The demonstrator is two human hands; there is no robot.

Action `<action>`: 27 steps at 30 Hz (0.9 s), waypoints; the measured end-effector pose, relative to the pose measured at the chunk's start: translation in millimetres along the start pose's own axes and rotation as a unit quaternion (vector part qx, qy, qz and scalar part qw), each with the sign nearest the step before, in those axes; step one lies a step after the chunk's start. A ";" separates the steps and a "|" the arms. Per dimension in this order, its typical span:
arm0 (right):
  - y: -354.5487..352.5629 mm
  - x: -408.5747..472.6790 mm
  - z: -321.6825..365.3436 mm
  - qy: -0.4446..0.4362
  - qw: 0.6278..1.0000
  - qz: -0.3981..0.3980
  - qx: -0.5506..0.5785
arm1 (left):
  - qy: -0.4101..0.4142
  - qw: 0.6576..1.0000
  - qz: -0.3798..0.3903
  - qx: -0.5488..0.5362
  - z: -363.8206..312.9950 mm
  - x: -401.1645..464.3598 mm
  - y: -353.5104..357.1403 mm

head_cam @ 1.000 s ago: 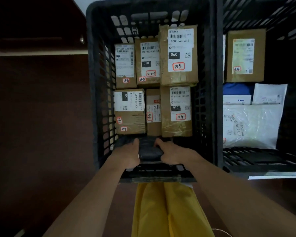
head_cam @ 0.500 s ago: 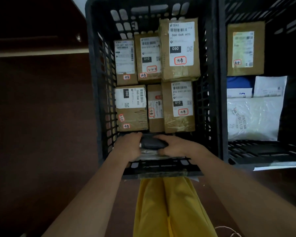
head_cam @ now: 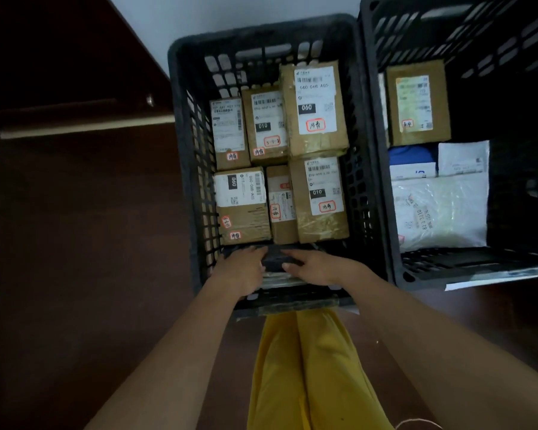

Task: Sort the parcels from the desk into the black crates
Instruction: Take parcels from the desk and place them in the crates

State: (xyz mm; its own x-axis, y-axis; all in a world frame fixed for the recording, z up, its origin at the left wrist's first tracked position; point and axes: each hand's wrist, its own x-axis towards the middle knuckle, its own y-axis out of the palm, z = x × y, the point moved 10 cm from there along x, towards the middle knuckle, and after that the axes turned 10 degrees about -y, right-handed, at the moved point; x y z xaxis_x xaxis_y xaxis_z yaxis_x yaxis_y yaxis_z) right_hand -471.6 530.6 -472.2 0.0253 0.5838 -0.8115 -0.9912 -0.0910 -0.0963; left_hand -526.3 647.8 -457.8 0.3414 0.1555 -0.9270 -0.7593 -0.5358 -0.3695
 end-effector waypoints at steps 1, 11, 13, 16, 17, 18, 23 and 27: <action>-3.0 -9.3 5.3 -0.003 1.000 -0.012 0.003 | 0.005 1.000 -0.019 -0.003 -1.7 -12.0 -7.7; -78.1 -139.1 75.2 -0.071 0.980 -0.180 -0.043 | 0.032 0.985 -0.164 0.051 -63.9 -128.0 -108.3; -99.6 -174.2 75.2 -0.069 0.969 -0.233 -0.047 | 0.042 0.981 -0.176 0.064 -88.2 -146.2 -126.8; -129.1 -233.4 63.9 -0.053 0.949 -0.307 -0.047 | 0.066 0.971 -0.213 0.086 -135.1 -172.8 -153.6; -137.9 -253.3 57.0 -0.044 0.942 -0.327 -0.055 | 0.075 0.967 -0.224 0.099 -153.8 -181.9 -160.2; -146.4 -272.9 48.7 -0.035 0.935 -0.348 -0.063 | 0.083 0.962 -0.233 0.111 -173.0 -190.7 -165.3; -177.0 -367.2 -11.0 0.015 0.908 -0.412 -0.068 | 0.137 0.934 -0.288 0.161 -280.2 -233.6 -176.7; -192.4 -446.5 -65.0 0.033 0.891 -0.449 -0.052 | 0.171 0.913 -0.318 0.189 -375.3 -264.3 -168.6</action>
State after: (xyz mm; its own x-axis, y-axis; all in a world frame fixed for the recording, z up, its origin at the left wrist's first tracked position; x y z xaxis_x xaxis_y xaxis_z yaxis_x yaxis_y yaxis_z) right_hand -283.7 235.0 -128.9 0.8139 0.4100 -0.4117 -0.5495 0.3126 -0.7748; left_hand -280.6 385.5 -126.1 0.8844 0.0317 -0.4656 -0.4613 -0.0918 -0.8825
